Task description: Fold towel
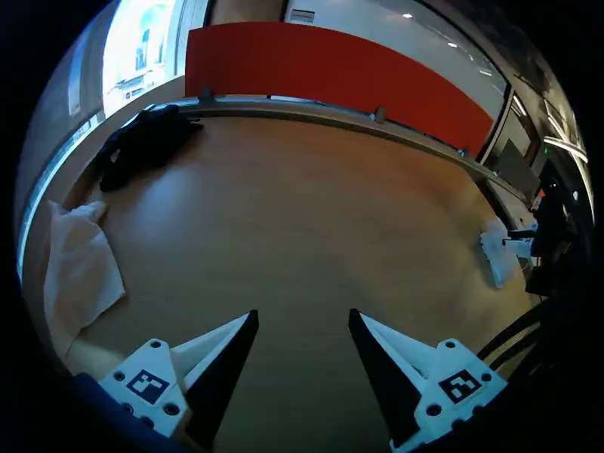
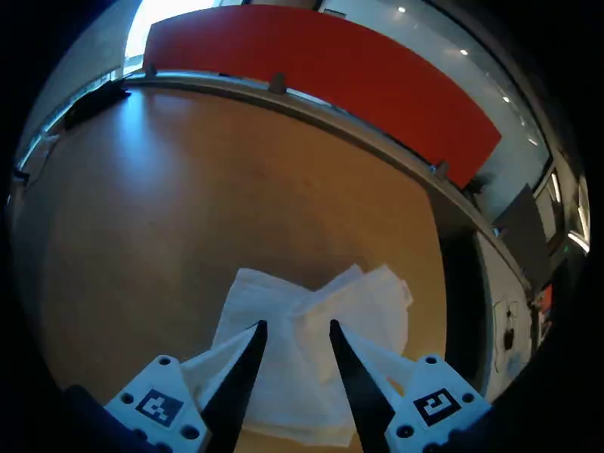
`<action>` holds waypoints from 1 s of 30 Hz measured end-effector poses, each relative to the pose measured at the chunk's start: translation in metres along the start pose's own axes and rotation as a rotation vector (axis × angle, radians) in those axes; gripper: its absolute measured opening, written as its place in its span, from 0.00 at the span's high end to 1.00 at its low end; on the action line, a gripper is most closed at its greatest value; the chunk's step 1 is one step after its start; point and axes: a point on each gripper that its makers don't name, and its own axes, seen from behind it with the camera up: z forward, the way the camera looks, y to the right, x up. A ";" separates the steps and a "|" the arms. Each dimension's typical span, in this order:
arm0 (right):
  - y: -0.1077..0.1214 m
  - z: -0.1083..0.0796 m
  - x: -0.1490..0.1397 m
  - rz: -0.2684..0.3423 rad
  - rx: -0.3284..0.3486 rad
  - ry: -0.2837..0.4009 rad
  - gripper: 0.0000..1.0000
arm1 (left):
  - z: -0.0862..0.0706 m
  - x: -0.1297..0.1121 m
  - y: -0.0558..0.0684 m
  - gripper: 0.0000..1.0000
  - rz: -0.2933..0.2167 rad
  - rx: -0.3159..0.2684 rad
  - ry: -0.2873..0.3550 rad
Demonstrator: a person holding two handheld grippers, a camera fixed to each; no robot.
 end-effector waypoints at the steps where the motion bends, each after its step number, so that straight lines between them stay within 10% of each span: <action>1: 0.000 0.001 0.001 -0.001 0.001 0.001 0.37 | 0.000 0.000 0.000 0.12 -0.001 0.001 0.000; 9: -0.002 0.008 0.002 0.002 0.008 -0.009 0.40 | 0.001 0.000 -0.002 0.12 -0.005 0.005 -0.002; 23: 0.005 0.011 0.000 0.026 -0.016 -0.013 0.93 | 0.000 -0.003 -0.001 0.12 -0.004 0.006 -0.007; 30: 0.011 -0.001 0.003 0.026 -0.024 0.006 0.94 | 0.001 -0.001 0.000 0.12 -0.002 -0.001 -0.004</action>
